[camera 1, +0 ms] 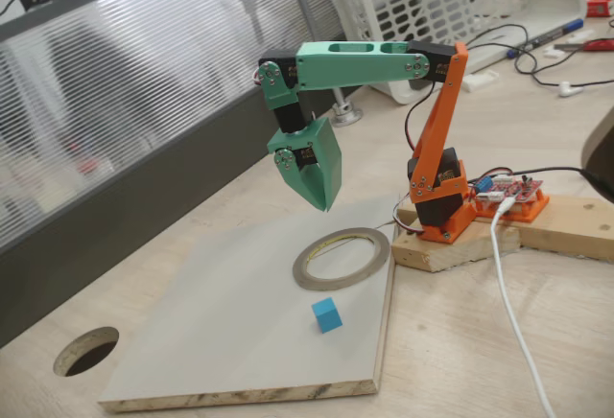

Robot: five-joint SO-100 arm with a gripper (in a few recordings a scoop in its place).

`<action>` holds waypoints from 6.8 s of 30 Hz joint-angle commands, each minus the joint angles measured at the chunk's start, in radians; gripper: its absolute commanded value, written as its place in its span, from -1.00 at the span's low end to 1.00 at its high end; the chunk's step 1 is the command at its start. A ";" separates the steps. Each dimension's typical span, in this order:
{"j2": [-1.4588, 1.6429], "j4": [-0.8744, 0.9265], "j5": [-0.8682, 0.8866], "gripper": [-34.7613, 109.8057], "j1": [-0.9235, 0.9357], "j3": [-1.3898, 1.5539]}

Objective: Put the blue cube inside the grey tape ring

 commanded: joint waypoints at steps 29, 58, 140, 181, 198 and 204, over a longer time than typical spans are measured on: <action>0.015 0.012 0.011 -0.48 -0.508 -0.009; -0.026 0.012 0.000 -0.48 -0.632 -0.009; -0.064 -0.043 0.012 0.84 -0.811 0.029; -0.575 -0.202 0.008 0.83 -0.801 -0.101; -0.600 -0.255 0.003 0.22 -0.798 -0.173; -0.600 -0.255 0.011 -0.03 -0.798 -0.209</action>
